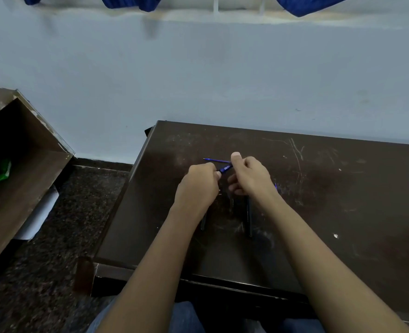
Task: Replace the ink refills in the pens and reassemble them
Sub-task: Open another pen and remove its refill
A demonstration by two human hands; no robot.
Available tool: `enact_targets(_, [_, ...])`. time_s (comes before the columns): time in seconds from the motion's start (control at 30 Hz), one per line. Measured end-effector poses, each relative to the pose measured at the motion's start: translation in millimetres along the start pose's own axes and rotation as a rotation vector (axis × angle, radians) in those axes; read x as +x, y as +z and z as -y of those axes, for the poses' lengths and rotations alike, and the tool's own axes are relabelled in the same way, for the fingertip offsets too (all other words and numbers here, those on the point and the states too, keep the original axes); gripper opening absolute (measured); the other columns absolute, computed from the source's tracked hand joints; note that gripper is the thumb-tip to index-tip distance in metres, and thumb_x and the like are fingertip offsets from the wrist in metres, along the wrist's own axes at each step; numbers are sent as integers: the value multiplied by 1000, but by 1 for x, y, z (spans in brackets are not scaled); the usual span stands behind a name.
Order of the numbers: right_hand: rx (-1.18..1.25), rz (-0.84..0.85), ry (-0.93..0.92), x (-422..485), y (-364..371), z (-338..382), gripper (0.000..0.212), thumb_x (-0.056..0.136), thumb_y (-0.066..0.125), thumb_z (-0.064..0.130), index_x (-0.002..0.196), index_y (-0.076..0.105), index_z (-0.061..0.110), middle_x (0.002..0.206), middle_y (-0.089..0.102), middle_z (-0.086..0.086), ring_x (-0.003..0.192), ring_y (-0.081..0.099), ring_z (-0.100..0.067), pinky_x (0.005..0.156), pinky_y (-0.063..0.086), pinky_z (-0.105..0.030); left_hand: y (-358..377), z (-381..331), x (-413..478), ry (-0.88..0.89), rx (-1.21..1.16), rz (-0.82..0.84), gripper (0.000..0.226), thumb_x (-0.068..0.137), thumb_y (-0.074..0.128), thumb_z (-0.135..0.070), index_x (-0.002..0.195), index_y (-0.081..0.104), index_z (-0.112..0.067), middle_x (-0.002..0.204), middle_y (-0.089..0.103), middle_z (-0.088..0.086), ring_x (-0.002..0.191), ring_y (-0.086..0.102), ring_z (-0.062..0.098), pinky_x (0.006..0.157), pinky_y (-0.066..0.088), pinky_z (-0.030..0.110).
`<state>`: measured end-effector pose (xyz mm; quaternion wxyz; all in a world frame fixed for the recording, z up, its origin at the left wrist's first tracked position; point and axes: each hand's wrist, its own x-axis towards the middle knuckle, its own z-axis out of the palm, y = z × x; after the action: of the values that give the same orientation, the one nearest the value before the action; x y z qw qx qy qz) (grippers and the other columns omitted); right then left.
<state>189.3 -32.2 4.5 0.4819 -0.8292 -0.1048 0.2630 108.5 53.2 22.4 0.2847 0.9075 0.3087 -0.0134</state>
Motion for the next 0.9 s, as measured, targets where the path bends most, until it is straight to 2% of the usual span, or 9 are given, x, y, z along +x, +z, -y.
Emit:
enact_targets(0.1, [-165,21,-20,-3,-5,-4,64,95,31,58,72,61,6,59,64,-6,50,57,-16,57,49,-29,5,5,-5,118,-55,-31,34,98,42,-32,67,46,-20,69,54,-2,65,52,15,59,41,29])
enact_targets(0.17, [-220,13,-34,-2,-7,-4,64,95,33,57,72,63,5,55,58,-4,48,52,-15,56,42,-27,7,6,-6,151,-11,-45,38,99,39,-36,64,39,-22,65,48,-5,57,46,10,51,32,26])
enact_targets(0.3, [-4,130,49,0,-10,-2,45,94,39,49,66,45,14,54,39,0,45,30,-14,49,26,-29,4,2,-8,209,49,-89,27,100,38,-31,77,42,-18,61,42,-6,54,41,10,46,23,23])
enact_targets(0.47, [202,239,57,-1,-9,0,43,98,36,39,60,36,19,53,26,1,46,17,-12,47,14,-29,2,2,-9,218,79,-212,22,96,42,-34,80,48,-21,60,44,-7,57,45,12,45,24,21])
enact_targets(0.57, [232,237,49,-1,-10,1,43,98,35,37,59,35,19,53,25,1,46,16,-13,47,13,-29,2,2,-8,224,82,-219,22,96,42,-37,83,52,-22,63,51,-5,60,50,14,44,27,23])
enact_targets(0.67, [291,236,47,1,-14,4,42,97,35,35,58,33,20,53,25,2,47,16,-12,49,11,-29,0,3,-8,237,63,-249,27,95,42,-45,85,58,-26,70,61,-3,64,57,14,48,36,24])
enact_targets(0.77, [323,215,61,2,-16,2,43,97,37,35,57,35,20,53,28,2,46,18,-12,50,13,-29,-1,2,-9,225,43,-216,27,95,42,-46,80,54,-27,68,59,-2,61,55,13,49,35,25])
enact_targets(0.83, [371,119,92,4,-17,0,43,97,37,34,58,38,19,54,33,1,45,23,-12,47,17,-27,1,3,-8,187,38,-154,30,95,41,-46,77,51,-24,66,56,-2,60,52,13,49,34,25])
enact_targets(0.9, [357,-33,113,9,-23,-5,40,96,37,33,61,44,16,56,41,-1,46,32,-14,47,26,-29,3,6,-7,128,66,-127,41,96,39,-47,78,56,-15,67,55,-1,63,53,15,51,35,25])
